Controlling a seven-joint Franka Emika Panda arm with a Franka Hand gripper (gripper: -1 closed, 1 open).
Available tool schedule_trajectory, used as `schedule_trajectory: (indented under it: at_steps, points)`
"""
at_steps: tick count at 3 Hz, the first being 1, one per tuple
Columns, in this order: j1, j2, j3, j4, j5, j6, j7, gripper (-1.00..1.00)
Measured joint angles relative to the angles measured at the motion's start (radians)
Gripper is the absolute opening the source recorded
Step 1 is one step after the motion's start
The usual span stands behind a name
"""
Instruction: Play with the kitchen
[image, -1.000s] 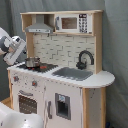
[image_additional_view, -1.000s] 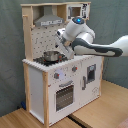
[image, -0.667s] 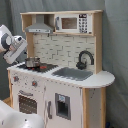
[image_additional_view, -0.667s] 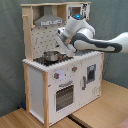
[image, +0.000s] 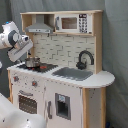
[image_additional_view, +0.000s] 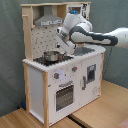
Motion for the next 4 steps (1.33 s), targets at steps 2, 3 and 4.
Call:
schedule_trajectory:
  at_steps: [2, 3, 4]
  points:
    - [-0.136, 0.007, 0.125, 0.109, 0.044, -0.009, 0.001, 1.0]
    - [-0.205, 0.007, 0.179, 0.179, 0.053, -0.031, 0.004, 1.0]
    - [-0.272, 0.007, 0.224, 0.253, 0.058, -0.065, 0.007, 1.0]
